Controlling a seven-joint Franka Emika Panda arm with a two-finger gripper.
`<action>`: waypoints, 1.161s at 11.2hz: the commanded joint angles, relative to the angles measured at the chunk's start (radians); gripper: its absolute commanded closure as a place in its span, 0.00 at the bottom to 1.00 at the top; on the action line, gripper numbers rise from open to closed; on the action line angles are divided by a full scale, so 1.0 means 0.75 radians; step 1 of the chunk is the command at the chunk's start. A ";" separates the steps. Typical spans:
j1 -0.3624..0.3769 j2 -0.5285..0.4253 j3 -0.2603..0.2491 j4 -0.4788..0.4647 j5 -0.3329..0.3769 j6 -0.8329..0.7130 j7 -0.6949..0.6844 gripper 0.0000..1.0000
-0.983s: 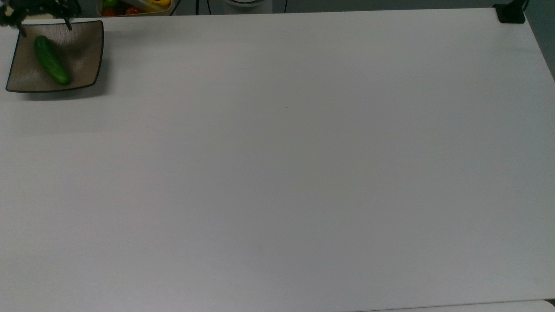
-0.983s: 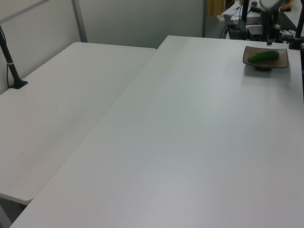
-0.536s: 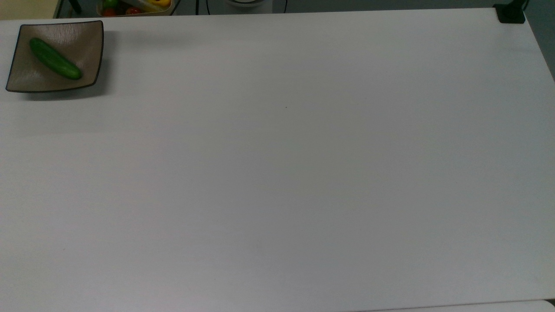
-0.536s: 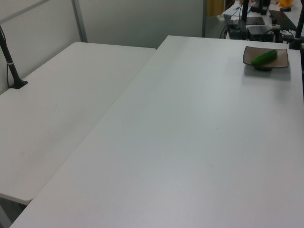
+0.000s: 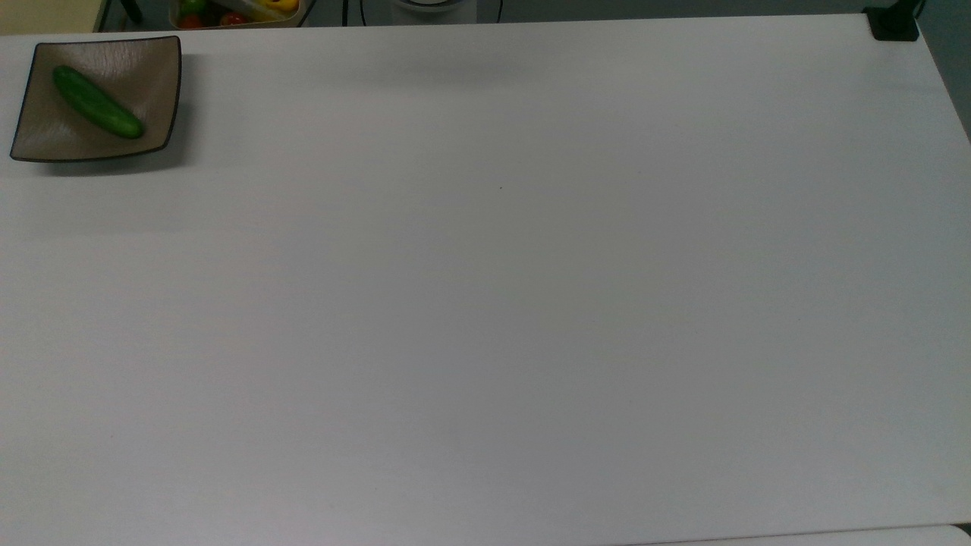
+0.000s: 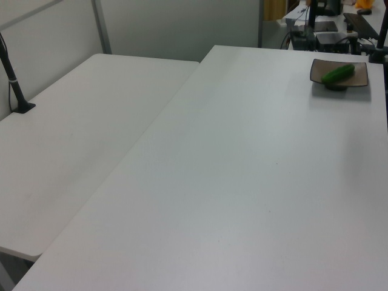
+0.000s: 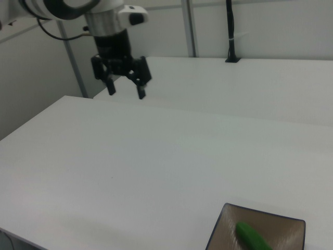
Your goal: Cucumber placed on a ceramic plate
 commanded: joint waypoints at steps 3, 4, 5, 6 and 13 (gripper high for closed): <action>0.015 0.017 0.143 -0.013 0.102 0.010 0.182 0.00; 0.038 0.033 0.143 -0.023 0.117 0.051 0.182 0.00; 0.054 0.044 0.145 -0.028 0.117 0.088 0.182 0.00; 0.054 0.046 0.143 -0.032 0.119 0.139 0.167 0.00; 0.042 0.068 0.129 -0.062 0.162 0.305 0.182 0.00</action>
